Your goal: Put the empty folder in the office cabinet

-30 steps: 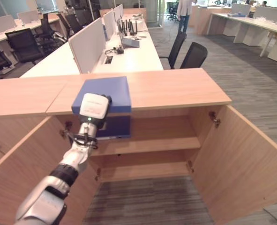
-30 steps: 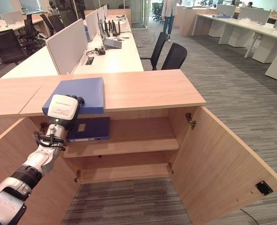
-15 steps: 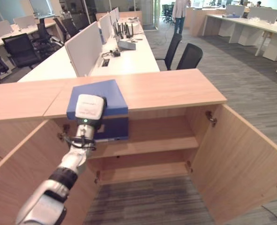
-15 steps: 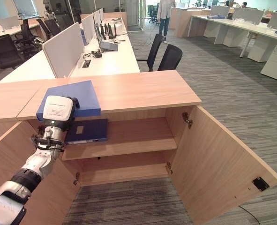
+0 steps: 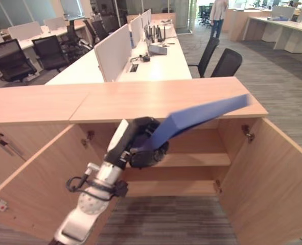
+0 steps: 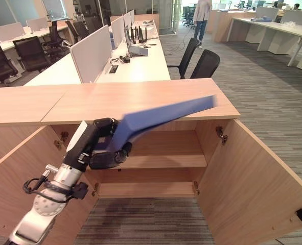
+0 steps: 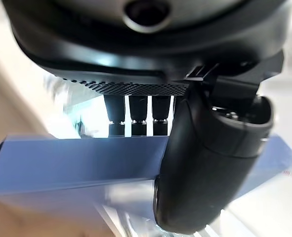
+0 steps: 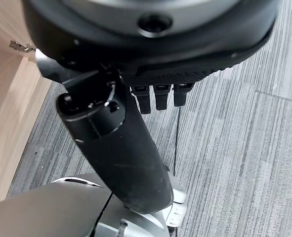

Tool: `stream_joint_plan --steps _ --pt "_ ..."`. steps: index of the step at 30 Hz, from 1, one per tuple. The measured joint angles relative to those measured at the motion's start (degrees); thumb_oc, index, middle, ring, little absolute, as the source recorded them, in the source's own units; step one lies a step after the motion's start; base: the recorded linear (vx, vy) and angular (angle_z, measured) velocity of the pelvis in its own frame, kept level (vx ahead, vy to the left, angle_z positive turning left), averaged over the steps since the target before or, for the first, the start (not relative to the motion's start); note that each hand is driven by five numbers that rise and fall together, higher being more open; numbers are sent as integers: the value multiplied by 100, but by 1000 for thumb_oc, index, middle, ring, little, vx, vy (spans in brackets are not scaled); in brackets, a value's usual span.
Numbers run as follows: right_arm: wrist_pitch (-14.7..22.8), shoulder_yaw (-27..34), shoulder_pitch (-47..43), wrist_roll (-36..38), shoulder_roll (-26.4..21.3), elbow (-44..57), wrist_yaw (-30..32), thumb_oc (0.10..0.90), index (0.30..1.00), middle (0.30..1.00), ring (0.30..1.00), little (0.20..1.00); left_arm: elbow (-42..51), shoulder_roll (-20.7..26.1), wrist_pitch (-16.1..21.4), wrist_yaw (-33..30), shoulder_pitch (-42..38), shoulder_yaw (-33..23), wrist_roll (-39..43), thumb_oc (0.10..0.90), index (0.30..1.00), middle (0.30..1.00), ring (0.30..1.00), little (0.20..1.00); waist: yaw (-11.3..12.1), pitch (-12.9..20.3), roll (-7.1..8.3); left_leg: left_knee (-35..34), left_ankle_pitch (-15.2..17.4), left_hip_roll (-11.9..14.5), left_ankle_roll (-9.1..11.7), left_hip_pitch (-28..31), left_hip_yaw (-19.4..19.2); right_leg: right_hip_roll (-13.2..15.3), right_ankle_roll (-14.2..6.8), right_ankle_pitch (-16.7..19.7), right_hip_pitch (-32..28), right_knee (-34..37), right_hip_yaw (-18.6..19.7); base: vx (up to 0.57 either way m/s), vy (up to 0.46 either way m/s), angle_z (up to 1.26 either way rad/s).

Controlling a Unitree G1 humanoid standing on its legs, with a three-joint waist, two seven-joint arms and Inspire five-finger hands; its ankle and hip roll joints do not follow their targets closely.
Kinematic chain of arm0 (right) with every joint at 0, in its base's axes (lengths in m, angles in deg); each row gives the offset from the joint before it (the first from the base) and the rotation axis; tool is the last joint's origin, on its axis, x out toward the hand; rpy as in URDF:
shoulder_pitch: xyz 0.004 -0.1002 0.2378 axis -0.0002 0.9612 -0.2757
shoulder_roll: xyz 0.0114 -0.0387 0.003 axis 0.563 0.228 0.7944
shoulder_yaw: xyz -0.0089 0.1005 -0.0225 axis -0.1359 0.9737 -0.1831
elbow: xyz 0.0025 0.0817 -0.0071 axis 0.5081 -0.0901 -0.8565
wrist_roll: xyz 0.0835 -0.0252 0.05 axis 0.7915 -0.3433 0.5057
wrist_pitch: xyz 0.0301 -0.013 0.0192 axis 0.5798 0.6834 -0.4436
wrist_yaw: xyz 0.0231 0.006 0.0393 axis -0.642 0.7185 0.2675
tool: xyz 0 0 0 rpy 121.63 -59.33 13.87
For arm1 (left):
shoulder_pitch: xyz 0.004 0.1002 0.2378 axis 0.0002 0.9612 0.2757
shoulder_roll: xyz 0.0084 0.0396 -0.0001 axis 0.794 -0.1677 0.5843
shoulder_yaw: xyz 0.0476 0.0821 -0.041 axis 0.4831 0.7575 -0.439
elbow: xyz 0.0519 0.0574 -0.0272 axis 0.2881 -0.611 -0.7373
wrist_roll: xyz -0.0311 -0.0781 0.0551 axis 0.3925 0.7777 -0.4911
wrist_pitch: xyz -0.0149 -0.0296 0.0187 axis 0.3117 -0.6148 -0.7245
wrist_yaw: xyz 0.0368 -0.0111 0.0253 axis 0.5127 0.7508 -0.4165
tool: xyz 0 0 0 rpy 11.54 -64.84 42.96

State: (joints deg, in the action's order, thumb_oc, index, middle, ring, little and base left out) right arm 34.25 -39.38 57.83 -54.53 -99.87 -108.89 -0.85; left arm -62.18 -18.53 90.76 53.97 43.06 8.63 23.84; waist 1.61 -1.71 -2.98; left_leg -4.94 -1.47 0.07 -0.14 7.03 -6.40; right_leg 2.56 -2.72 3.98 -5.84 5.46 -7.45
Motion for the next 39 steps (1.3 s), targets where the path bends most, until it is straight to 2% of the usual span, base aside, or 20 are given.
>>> stream_joint_plan --steps 3,5,9,12,14,17,21,23,24,25,26,27,31,36,39 --pt "2 0 10 -17 -12 -9 -116 800 900 900 900 900 -375 51 -389 404 462 300 711 400 300 300 300 300 6 -10 9 2 -10 17 14 -25 10 -22 5 -2 31 0 -2 0 0 0" --pt "5 0 6 -100 -9 -9 -169 800 900 900 900 900 -597 66 -655 414 680 385 896 400 300 300 300 300 21 -38 47 2 -25 24 33 -38 27 -30 13 -7 38 0 -13 0 0 0" --pt "35 -1 12 -103 42 -7 -180 800 900 900 900 900 -833 294 -843 368 976 328 1108 400 300 300 300 300 38 -113 73 23 -52 24 -6 -38 54 -30 27 -21 24 1 -51 -4 -7 5" --pt "43 -1 19 -104 81 -6 -186 800 900 900 900 900 -924 339 -886 364 1125 284 1089 400 300 300 300 300 172 -197 109 25 -61 7 -18 -31 66 -15 17 -28 5 0 -64 0 0 0" --pt "34 -9 4 -103 85 36 -176 800 900 900 900 900 -1019 329 -889 360 1198 239 962 400 300 300 300 300 178 -201 106 25 -63 0 -21 -7 68 -6 3 -38 -24 0 -70 0 0 0" --pt "-9 -28 24 -106 75 218 -125 800 900 900 900 900 -1230 331 -907 310 1305 98 273 400 300 300 300 300 180 -205 108 23 -61 -1 -19 5 84 -5 3 -48 -40 0 -80 -1 -2 1" --pt "-204 -265 249 -98 -199 1378 -52 800 900 900 900 900 -1527 298 -910 268 1471 -173 -1030 400 300 300 300 300 171 -219 101 2 -19 4 24 -4 80 -12 8 -45 -24 0 -76 0 0 0" --pt "-145 -304 440 -96 -476 2381 26 800 900 900 900 900 -1701 234 -912 232 1538 -280 -1499 400 300 300 300 300 147 -229 97 3 -18 4 24 -17 65 -10 14 -39 -4 0 -62 -8 -3 -4" --pt "-155 -300 527 -94 -714 3337 34 800 900 900 900 900 -1846 192 -912 195 1551 -314 -1804 400 300 300 300 300 138 -229 94 2 -18 5 24 -36 50 -12 14 -36 27 0 -56 -8 -6 -6" --pt "-130 -297 533 -96 -788 3660 45 800 900 900 900 900 -1884 187 -912 171 1551 -313 -1865 400 300 300 300 300 131 -226 91 3 -20 6 25 -49 48 -11 16 -33 43 0 -56 -6 -7 -4" --pt "-107 -297 560 -172 -997 4663 64 800 900 900 900 900 -1891 185 -912 154 1556 -313 -2056 400 300 300 300 300 117 -229 89 5 -33 6 24 -86 48 -12 27 -20 82 0 -57 0 0 0" --pt "59 -257 498 -219 -1046 4950 79 800 900 900 900 900 -1879 187 -910 154 1557 -313 -2096 400 300 300 300 300 118 -229 95 26 -66 6 -22 -88 49 -13 26 -17 85 0 -57 0 0 0" --pt "363 -231 90 -476 -1190 5661 130 800 900 900 900 900 -1798 102 -885 122 1551 -315 -2140 400 300 300 300 300 175 -226 102 27 -82 -5 -31 -87 58 -5 23 -23 79 0 -58 -2 -2 1" --pt "381 -310 -42 -894 -1251 5833 78 800 900 900 900 900 -1701 41 -883 58 1532 -323 -2329 400 300 300 300 300 183 -230 102 28 -81 -17 -31 -90 62 8 2 -38 78 0 -66 0 0 0" --pt "379 -691 -24 -1100 -1447 5832 -116 800 900 900 900 900 -1658 7 -854 14 1387 -325 -2328 400 300 300 300 300 175 -267 85 26 -78 -7 -26 -88 60 2 5 -44 78 0 -75 0 0 0"
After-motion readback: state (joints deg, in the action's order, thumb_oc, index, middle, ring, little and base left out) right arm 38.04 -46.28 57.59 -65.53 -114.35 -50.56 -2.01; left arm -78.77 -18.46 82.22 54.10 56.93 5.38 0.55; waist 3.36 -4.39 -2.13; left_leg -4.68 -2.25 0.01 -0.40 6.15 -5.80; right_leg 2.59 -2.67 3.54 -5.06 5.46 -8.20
